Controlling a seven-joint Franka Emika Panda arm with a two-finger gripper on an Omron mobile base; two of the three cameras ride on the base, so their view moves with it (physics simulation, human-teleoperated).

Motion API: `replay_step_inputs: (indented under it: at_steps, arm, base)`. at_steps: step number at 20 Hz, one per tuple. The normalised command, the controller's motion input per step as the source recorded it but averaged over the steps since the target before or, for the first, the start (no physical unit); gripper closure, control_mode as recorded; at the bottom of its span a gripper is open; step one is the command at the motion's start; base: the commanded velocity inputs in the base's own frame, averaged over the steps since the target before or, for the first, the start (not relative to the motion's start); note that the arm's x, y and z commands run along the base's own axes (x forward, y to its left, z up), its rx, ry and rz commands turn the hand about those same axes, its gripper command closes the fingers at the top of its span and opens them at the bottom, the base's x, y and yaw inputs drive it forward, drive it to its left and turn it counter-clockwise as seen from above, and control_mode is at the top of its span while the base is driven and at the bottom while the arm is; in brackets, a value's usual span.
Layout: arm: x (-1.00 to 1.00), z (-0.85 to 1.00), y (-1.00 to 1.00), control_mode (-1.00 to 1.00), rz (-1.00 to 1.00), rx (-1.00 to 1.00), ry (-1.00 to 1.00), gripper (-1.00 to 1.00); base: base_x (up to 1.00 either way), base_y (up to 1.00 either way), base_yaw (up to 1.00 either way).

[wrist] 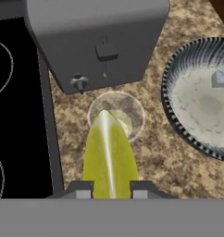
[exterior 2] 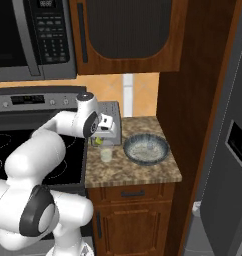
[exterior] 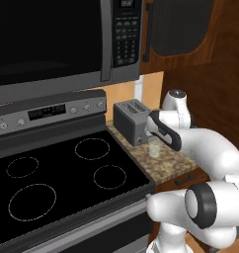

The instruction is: Grab a lemon wedge from the fridge and one ice cube from the ice bowl, and put them in the glass of lemonade.

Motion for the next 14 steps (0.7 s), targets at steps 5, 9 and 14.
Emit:
replay_step_inputs:
  at_steps: [5,9,14]
  arm:
    - [0.04,0.00,0.00,-1.00,0.00,0.00,0.00,1.00]
    - [0.54,0.00,0.00,-1.00,0.00,0.00,0.11,1.00]
    - [0.47,0.00,0.00,-1.00,0.00,0.00,0.15,1.00]
  base:
    - [0.00,0.00,0.00]
    - [0.00,0.00,0.00]
    - [0.00,0.00,0.00]
